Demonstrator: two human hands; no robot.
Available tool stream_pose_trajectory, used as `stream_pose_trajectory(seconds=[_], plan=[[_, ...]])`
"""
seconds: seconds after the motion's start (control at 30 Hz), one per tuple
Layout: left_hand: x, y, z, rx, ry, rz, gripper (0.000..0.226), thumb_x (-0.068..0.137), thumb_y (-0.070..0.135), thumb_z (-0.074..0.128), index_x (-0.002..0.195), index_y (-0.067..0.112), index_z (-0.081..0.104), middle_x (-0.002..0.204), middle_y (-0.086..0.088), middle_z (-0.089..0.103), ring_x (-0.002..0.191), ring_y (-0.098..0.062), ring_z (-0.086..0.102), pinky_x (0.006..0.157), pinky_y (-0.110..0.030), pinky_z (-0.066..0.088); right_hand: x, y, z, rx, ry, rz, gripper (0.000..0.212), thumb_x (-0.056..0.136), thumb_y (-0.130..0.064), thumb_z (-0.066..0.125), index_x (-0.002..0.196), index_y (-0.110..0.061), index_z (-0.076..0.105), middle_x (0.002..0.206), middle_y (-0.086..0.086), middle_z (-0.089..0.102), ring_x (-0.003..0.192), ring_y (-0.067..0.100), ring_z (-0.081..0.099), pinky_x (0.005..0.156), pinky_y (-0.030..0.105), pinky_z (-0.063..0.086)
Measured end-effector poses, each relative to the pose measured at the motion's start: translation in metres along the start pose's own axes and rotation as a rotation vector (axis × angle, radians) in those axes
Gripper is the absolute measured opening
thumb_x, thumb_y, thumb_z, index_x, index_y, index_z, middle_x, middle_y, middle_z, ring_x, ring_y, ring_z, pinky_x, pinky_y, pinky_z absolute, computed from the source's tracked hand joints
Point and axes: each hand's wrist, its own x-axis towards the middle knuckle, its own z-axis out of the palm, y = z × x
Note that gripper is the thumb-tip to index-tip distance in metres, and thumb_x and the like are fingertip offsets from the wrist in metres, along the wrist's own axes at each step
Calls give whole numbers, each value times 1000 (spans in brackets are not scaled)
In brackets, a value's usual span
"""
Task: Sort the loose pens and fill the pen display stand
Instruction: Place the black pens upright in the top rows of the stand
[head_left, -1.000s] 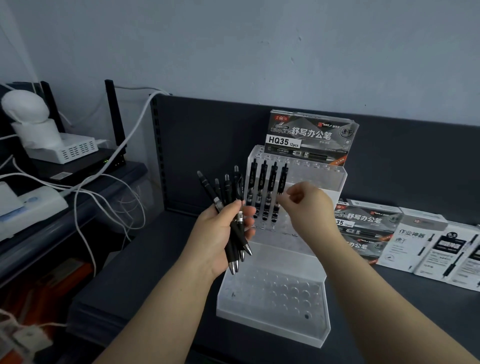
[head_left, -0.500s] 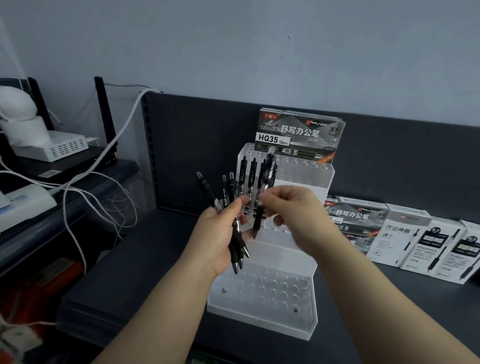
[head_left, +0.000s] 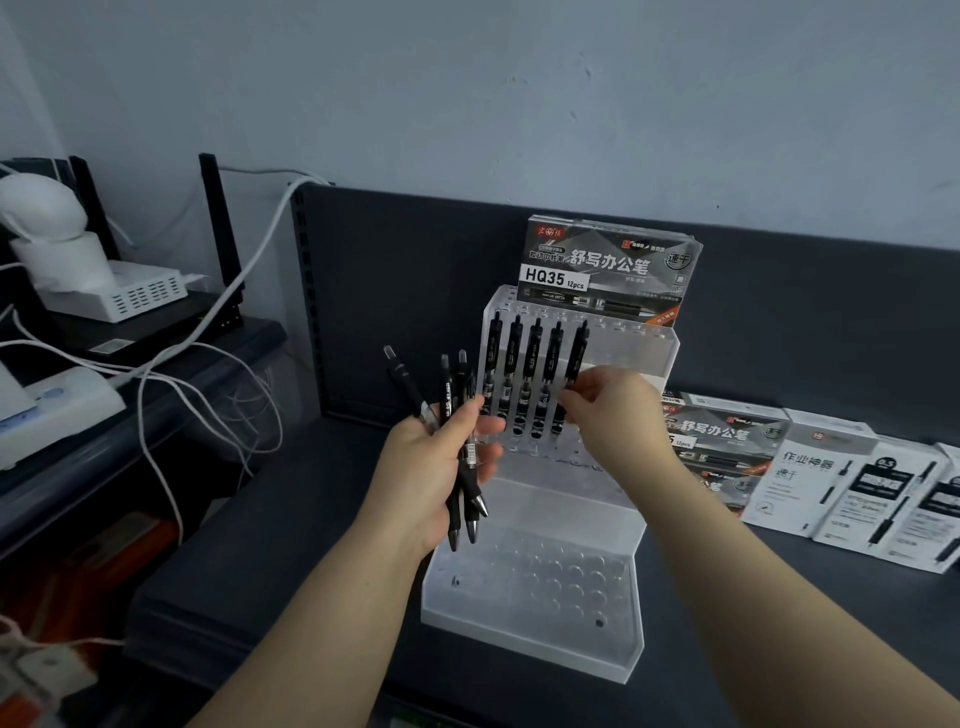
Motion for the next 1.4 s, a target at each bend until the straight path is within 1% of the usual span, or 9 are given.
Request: stream_pose_trajectory(seconds=[0.33, 0.53, 0.63, 0.73, 0.9, 1.0, 1.07, 1.23, 1.4], plan=[[-1, 3, -1, -20, -15, -14, 15, 93, 18, 55, 100, 9, 65, 80, 0, 74, 66, -10, 66, 57, -23, 54, 2, 1, 5, -127, -27, -5, 16, 89, -18, 58, 93, -5, 67, 77, 8, 64, 68, 21, 54, 61, 24, 37], [0, 2, 4, -89, -48, -20, 14, 92, 16, 55, 92, 12, 69, 89, -3, 74, 90, -18, 69, 78, -32, 53, -26, -16, -7, 123, 111, -72, 9, 88, -23, 62, 89, -17, 55, 72, -8, 56, 60, 2, 50, 48, 11, 36], [0, 1, 10, -108, -95, -2, 18, 93, 15, 53, 91, 8, 70, 95, -8, 72, 95, -22, 67, 84, -37, 53, -46, -33, -10, 377, -233, -85, 9, 89, -17, 61, 83, -14, 67, 66, -4, 63, 48, -2, 49, 47, 8, 37], [-2, 0, 17, -83, -138, 14, 20, 93, 16, 52, 93, 5, 68, 88, -9, 69, 78, -21, 63, 64, -30, 52, -54, -37, -9, 460, -451, -72, 11, 88, -10, 61, 80, -9, 68, 57, -4, 58, 46, 2, 46, 49, 16, 39], [1, 1, 18, -65, -102, 26, 21, 95, 20, 52, 104, 9, 67, 89, -6, 72, 81, -18, 68, 73, -34, 54, -41, -30, -21, 526, -254, 22, 7, 87, -9, 62, 83, -9, 67, 58, -3, 60, 44, 2, 48, 46, 16, 41], [1, 2, 15, 9, -33, 22, 21, 96, 24, 51, 103, 13, 67, 58, 3, 54, 49, -7, 49, 52, -23, 45, -21, -21, -32, 535, 8, 36, 3, 87, -11, 63, 86, -11, 66, 64, -2, 64, 44, -2, 52, 48, 15, 45], [1, 1, 14, 55, -23, 23, 25, 95, 31, 50, 103, 14, 65, 52, 6, 43, 44, -6, 36, 46, -21, 36, -10, -12, -33, 486, 108, 34, 4, 87, -12, 63, 90, -12, 66, 68, -2, 66, 47, -4, 55, 50, 13, 46], [1, 1, 16, -13, -8, -27, 36, 93, 48, 43, 97, 15, 56, 53, 5, 43, 42, -6, 32, 44, -20, 29, -1, 6, -21, 208, 85, 33, 15, 88, -23, 62, 97, -12, 68, 69, -4, 66, 54, 9, 55, 55, 24, 48], [1, 0, 16, 7, -41, -6, 16, 98, 24, 45, 87, 13, 50, 60, 2, 46, 43, -7, 35, 44, -20, 29, 1, 12, -12, -21, -1, 8, 19, 88, -25, 61, 94, -10, 71, 71, 4, 67, 52, 9, 53, 46, 18, 35]])
